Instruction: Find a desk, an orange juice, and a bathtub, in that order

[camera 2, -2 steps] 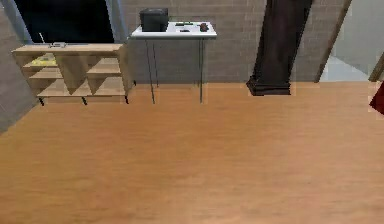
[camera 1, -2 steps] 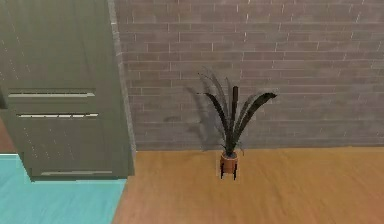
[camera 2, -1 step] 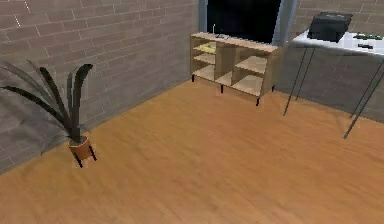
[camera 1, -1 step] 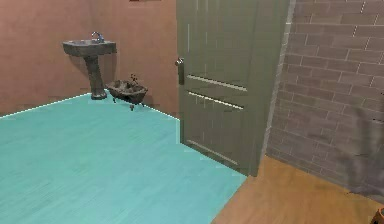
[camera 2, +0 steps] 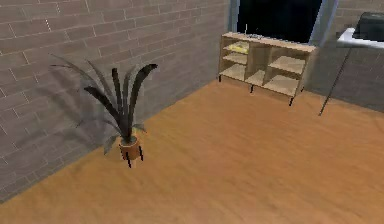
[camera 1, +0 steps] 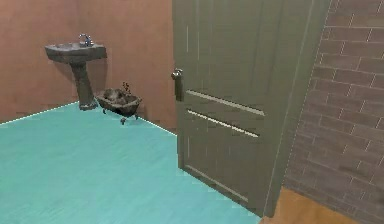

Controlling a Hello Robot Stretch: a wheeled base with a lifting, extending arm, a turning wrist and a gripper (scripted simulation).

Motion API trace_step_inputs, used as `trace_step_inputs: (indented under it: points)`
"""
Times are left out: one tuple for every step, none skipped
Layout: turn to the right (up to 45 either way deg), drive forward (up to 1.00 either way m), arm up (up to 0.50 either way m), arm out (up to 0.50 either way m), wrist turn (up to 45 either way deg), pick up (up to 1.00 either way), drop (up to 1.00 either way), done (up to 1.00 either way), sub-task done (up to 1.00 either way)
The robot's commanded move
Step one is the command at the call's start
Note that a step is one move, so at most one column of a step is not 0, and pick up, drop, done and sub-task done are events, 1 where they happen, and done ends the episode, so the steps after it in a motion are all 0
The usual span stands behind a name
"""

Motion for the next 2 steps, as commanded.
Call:
trace_step_inputs:
  points:
    - [-27.0, 0.0, 0.0, 0.0, 0.0, 0.0, 0.0, 0.0, 0.0]
    - [0.0, 1.0, 0.0, 0.0, 0.0, 0.0, 0.0, 0.0, 0.0]
